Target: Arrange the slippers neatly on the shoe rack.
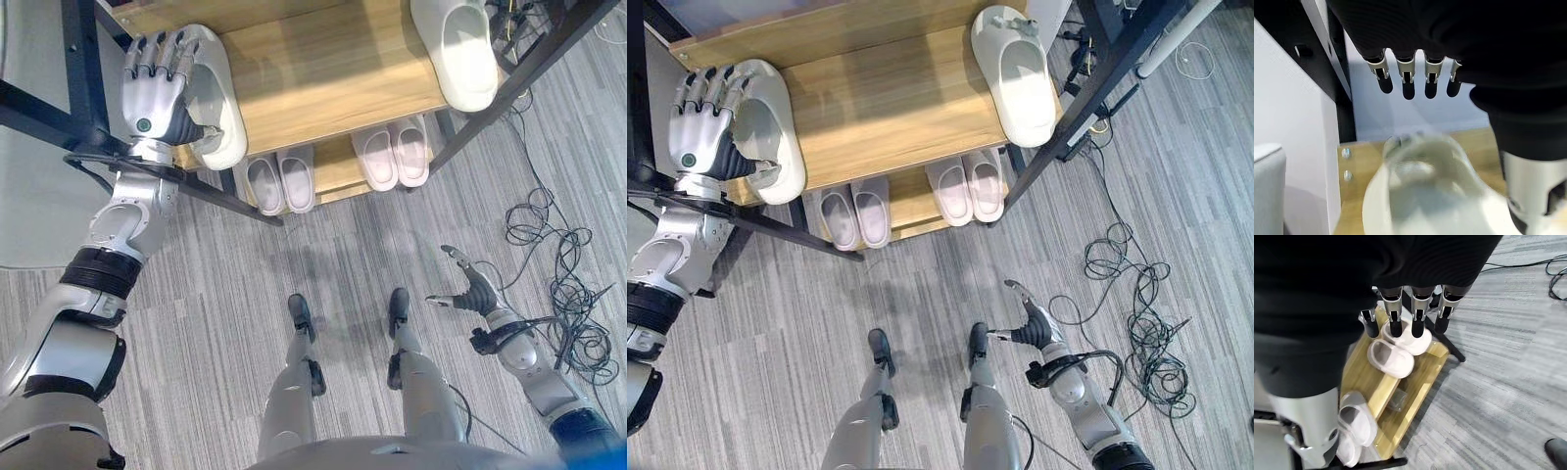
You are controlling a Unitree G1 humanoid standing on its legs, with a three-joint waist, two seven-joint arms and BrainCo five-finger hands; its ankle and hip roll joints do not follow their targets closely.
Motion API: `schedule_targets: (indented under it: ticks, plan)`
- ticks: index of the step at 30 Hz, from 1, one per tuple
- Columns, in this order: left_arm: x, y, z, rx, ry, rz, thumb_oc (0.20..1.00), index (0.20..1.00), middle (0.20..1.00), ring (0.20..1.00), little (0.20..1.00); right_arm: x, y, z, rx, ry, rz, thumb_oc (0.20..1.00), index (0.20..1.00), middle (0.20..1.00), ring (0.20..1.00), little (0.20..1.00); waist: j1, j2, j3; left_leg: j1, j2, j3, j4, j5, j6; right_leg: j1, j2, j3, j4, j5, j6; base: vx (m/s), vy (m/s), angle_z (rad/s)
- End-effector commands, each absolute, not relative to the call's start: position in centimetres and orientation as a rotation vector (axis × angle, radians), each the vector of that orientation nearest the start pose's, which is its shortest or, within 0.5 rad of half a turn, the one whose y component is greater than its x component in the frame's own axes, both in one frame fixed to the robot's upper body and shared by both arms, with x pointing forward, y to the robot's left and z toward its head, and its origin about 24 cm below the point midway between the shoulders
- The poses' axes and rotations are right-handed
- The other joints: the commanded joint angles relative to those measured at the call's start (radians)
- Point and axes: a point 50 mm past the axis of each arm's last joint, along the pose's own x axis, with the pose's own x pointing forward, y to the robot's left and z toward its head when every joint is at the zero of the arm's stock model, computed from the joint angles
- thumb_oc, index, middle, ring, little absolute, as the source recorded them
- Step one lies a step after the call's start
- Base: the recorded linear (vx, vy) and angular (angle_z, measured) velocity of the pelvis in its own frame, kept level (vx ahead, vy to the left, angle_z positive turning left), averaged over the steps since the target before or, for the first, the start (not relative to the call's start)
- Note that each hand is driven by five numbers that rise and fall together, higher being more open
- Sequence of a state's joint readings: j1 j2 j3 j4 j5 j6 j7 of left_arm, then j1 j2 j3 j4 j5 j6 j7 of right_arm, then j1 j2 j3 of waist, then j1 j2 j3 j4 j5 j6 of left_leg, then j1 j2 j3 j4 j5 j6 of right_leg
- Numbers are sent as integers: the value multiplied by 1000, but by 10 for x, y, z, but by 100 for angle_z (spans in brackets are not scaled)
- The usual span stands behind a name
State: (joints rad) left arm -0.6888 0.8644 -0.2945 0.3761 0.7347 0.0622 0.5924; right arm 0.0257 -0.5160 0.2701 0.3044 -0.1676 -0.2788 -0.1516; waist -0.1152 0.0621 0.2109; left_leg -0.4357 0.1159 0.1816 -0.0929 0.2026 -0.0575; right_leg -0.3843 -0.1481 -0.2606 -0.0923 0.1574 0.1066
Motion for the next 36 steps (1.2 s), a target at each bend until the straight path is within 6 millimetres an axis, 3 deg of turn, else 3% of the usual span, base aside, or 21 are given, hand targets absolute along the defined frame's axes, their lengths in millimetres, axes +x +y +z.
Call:
schedule_targets:
  ticks: [1, 2, 7, 9, 11, 16, 19, 20, 21, 22, 24, 26, 28, 29, 33, 36]
  plan:
    - [332, 283, 245, 1514, -639, 718, 1000, 1000, 1000, 1000, 1000, 228, -209, 2, -627, 26, 154, 1000, 1000, 1000, 1000, 1000, 10, -36, -54, 18, -65, -67, 6, -128, -9, -4, -10, -65, 5, -19, 53, 0, 0, 0]
    - [331, 275, 231, 1488, -642, 663, 1000, 1000, 1000, 1000, 1000, 226, -207, -1, -618, 40, 158, 1000, 1000, 1000, 1000, 1000, 9, -36, -58, 34, -63, -62, 6, -131, -10, 15, -8, -63, 5, -24, 52, 0, 0, 0]
    - [324, 261, 209, 1442, -647, 572, 1000, 1000, 1000, 1000, 1000, 223, -203, -7, -613, 62, 172, 1000, 1000, 1000, 1000, 1000, 12, -36, -65, 74, -57, -52, 6, -136, -10, 52, 1, -61, 5, -33, 48, -7, -10, 0]
    - [317, 244, 182, 1381, -640, 448, 1000, 1000, 1000, 1000, 1000, 218, -203, -16, -625, 100, 187, 1000, 1000, 1000, 1000, 1000, 17, -36, -76, 118, -47, -38, 6, -136, -5, 91, 13, -59, 5, -45, 42, -48, -100, 0]
    - [310, 239, 170, 1348, -634, 404, 1000, 1000, 1000, 1000, 1000, 215, -204, -19, -631, 118, 194, 1000, 1000, 1000, 1000, 1000, 22, -34, -86, 153, -39, -31, 6, -149, -3, 118, 29, -53, 5, -60, 37, -5, -104, -1]
    - [301, 221, 162, 1253, -676, 318, 1000, 1000, 1000, 1000, 1000, 216, -204, -21, -651, 119, 218, 1000, 1000, 1000, 1000, 1000, 26, -35, -81, 208, 2, -14, 17, -142, -9, 157, 77, -44, 5, -92, 21, -49, -199, -7]
    - [302, 206, 162, 1225, -716, 251, 1000, 1000, 1000, 1000, 1000, 214, -205, -23, -651, 125, 228, 1000, 1000, 1000, 1000, 1000, 18, -61, -69, 190, 51, -10, 131, -180, -14, 200, 96, -56, 5, -118, 13, -42, -224, -4]
    - [302, 198, 164, 1195, -737, 219, 1000, 1000, 1000, 1000, 1000, 213, -208, -24, -659, 129, 221, 1000, 1000, 1000, 1000, 1000, 16, -77, -63, 182, 14, -9, 203, -234, 5, 220, 86, -66, 5, -124, 4, -37, -121, 19]
    - [302, 195, 163, 1177, -741, 204, 1000, 1000, 1000, 1000, 1000, 212, -209, -25, -659, 136, 214, 1000, 1000, 1000, 1000, 1000, 17, -81, -60, 172, -30, -13, 233, -255, 11, 226, 77, -74, 5, -121, 2, -45, -29, 44]
    - [302, 189, 164, 1156, -751, 182, 1000, 1000, 1000, 1000, 1000, 212, -213, -26, -664, 149, 190, 1000, 1000, 1000, 1000, 1000, 0, -73, -70, 151, -110, 21, 245, -267, 19, 221, 78, -86, 5, -109, 7, -45, 96, 81]
    - [301, 185, 158, 1123, -729, 159, 1000, 1000, 1000, 1000, 1000, 211, -217, -29, -666, 170, 173, 1000, 1000, 1000, 1000, 1000, -6, -45, -96, 163, -181, 19, 186, -244, 32, 196, 98, -73, 5, -96, 7, -20, 133, 72]
    - [297, 182, 151, 1116, -710, 138, 1000, 1000, 1000, 1000, 1000, 209, -213, -33, -669, 185, 195, 1000, 1000, 1000, 1000, 1000, 5, -33, -128, 201, -214, 11, 124, -216, 39, 213, 131, -67, 5, -91, 14, 147, 91, -23]
    - [298, 181, 151, 1127, -711, 131, 1000, 1000, 1000, 1000, 1000, 207, -207, -37, -659, 195, 214, 1000, 1000, 1000, 1000, 1000, 2, -37, -128, 243, -207, 13, 95, -205, 31, 240, 127, -61, 5, -86, 16, 126, 30, -20]
    - [299, 181, 155, 1140, -726, 136, 1000, 1000, 1000, 1000, 1000, 208, -201, -41, -657, 207, 228, 1000, 1000, 1000, 1000, 1000, -1, -27, -113, 271, -182, 4, 71, -199, 31, 226, 93, -47, 30, -80, 26, 0, -7, -13]
    - [302, 182, 153, 1151, -712, 146, 1000, 1000, 1000, 1000, 1000, 214, -195, -39, -659, 189, 251, 1000, 1000, 1000, 1000, 1000, 12, -8, -110, 290, -156, -13, 48, -205, 38, 229, -1, -3, 81, -92, 51, 14, -18, -24]
    - [302, 185, 149, 1151, -691, 144, 1000, 1000, 1000, 1000, 1000, 216, -195, -38, -661, 186, 261, 1000, 1000, 1000, 1000, 1000, 39, -23, -113, 281, -156, -2, 91, -225, 46, 299, -35, 7, 83, -97, 61, 39, -87, -30]
